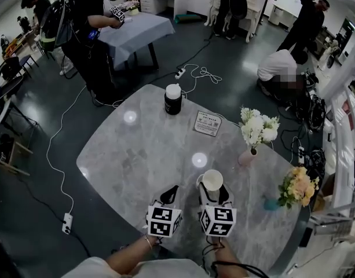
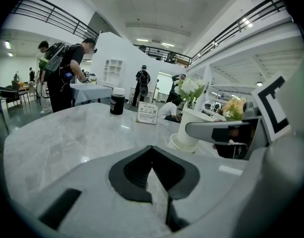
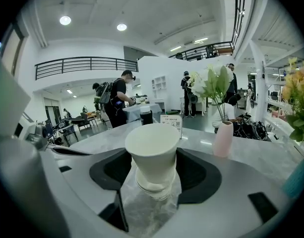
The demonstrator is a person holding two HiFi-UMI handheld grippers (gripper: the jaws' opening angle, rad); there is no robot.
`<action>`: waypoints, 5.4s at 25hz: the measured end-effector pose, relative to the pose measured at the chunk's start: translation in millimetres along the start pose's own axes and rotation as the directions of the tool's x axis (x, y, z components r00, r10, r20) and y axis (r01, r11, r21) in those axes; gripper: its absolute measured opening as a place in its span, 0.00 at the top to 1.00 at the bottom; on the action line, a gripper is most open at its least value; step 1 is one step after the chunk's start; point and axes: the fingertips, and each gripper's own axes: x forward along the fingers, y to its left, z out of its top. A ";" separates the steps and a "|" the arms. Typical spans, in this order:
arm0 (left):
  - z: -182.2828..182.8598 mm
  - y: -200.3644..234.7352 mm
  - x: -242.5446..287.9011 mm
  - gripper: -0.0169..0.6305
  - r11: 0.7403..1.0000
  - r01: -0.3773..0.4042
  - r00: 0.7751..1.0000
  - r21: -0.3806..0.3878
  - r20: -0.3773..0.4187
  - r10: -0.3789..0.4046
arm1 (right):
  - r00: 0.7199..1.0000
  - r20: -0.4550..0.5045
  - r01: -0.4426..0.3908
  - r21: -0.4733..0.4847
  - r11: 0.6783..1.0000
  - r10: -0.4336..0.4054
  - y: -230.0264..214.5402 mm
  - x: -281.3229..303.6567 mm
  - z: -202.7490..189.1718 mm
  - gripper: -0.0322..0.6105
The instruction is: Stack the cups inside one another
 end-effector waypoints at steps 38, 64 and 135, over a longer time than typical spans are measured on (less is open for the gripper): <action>-0.7 -1.9 -14.3 0.97 1.000 0.009 1.000 0.005 0.013 -0.009 | 0.999 0.029 0.031 -0.006 1.000 -0.030 4.1 -19.6 5.2 0.56; 30.3 -39.2 -67.3 0.97 0.992 0.089 0.987 0.093 0.129 -0.100 | 0.976 0.103 0.185 0.061 0.981 -0.191 -8.0 -102.4 10.5 0.93; -8.1 -76.1 -136.7 0.97 0.978 0.171 0.975 0.121 0.122 -0.185 | 0.970 0.135 0.184 0.119 0.976 -0.200 31.0 -185.3 -21.7 0.94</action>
